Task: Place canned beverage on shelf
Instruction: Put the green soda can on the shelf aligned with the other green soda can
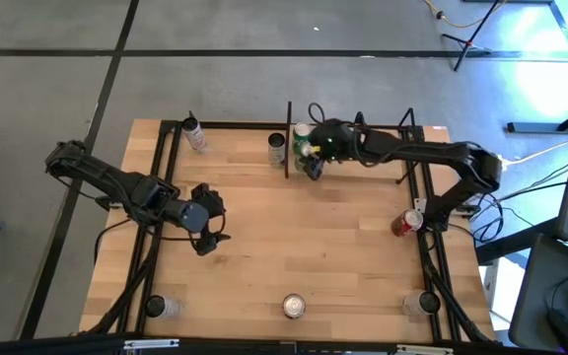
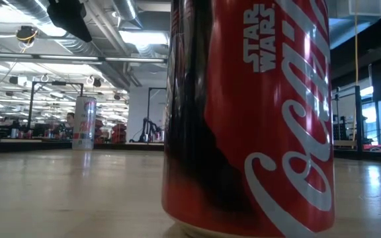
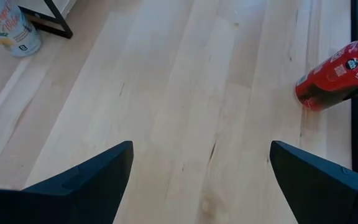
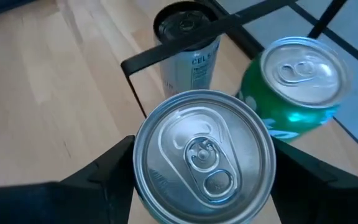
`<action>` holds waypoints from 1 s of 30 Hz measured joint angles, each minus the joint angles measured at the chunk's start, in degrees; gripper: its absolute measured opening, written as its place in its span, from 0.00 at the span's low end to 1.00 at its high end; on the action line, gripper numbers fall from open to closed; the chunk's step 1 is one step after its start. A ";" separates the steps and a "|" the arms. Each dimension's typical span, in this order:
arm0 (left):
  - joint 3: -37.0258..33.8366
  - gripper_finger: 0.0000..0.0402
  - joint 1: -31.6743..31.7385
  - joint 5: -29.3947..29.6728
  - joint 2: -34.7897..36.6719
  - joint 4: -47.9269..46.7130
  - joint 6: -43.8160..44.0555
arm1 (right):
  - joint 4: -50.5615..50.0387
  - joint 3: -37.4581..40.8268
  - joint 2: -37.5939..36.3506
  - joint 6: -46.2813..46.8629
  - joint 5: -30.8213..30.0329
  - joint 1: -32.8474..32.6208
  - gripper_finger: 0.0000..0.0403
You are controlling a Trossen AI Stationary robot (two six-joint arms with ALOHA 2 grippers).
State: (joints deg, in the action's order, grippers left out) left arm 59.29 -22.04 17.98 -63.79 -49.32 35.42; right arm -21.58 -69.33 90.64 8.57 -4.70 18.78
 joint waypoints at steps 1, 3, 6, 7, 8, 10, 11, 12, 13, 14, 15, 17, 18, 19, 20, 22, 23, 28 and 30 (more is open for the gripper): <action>0.00 0.91 0.00 0.10 0.02 0.02 0.00 | 0.23 -0.01 0.63 -0.01 0.24 0.12 0.66; 0.00 0.91 0.00 0.37 0.01 0.05 0.00 | 0.34 -0.01 1.95 -0.11 0.16 0.27 0.66; 0.00 0.91 0.00 0.56 0.01 0.05 0.00 | 1.56 -0.01 3.42 -0.21 0.01 0.42 0.66; 0.00 0.91 0.00 0.59 0.00 0.05 -0.01 | 1.98 -0.01 3.75 -0.22 -0.19 0.44 0.66; 0.00 0.91 0.00 0.59 0.00 0.07 -0.02 | 2.29 -0.01 4.11 -0.23 -0.45 0.47 0.66; 0.00 0.91 0.00 0.61 0.00 0.07 -0.02 | 2.74 -0.11 4.95 -0.22 -0.85 0.49 0.66; 0.00 0.91 0.00 0.61 0.00 0.08 -0.02 | 2.87 -0.19 5.11 -0.22 -0.85 0.49 0.66; 0.00 0.91 0.00 0.61 0.00 0.07 -0.02 | 2.99 -0.19 5.25 -0.23 -0.90 0.49 0.66; 0.00 0.91 0.00 0.65 0.00 0.07 -0.04 | 3.20 -0.19 5.37 -0.21 -1.25 0.49 0.66; 0.00 0.91 0.00 0.66 0.00 0.07 -0.04 | 3.43 -0.19 5.43 -0.23 -1.48 0.49 0.66; 0.00 0.91 0.00 0.68 0.00 0.07 -0.04 | 3.66 -0.19 5.48 -0.23 -1.77 0.49 0.66; 0.00 0.91 0.00 0.74 0.00 0.07 -0.04 | 4.60 -0.15 5.59 -0.25 -1.80 0.49 0.66; 0.00 0.91 0.00 0.84 0.00 0.07 -0.04 | 5.25 -0.11 5.64 -0.28 -1.98 0.52 0.66; 0.00 0.91 0.00 0.92 0.00 0.07 -0.05 | 5.57 -0.09 5.69 -0.32 -2.34 0.61 0.66; 0.00 0.91 0.00 0.96 0.00 0.07 -0.06 | 5.63 -0.06 5.70 -0.34 -2.33 0.81 0.66; 0.00 0.91 0.00 0.96 0.01 0.07 -0.07 | 5.80 -0.06 5.88 -0.23 -2.32 0.92 0.66; 0.00 0.91 0.00 0.96 0.00 0.08 -0.06 | 6.06 -0.06 5.99 -0.22 -2.30 1.17 0.66; 0.00 0.91 0.00 0.94 0.02 0.18 -0.04 | 6.21 -0.06 6.02 -0.18 -3.30 1.17 0.66; 0.00 0.91 0.00 0.94 0.00 0.18 -0.04 | 6.52 -0.04 6.06 -0.17 -3.33 1.15 0.72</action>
State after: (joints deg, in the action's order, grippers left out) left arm 59.29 -22.04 18.92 -63.79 -49.15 35.38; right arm -15.06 -69.37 96.70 8.40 -8.03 19.92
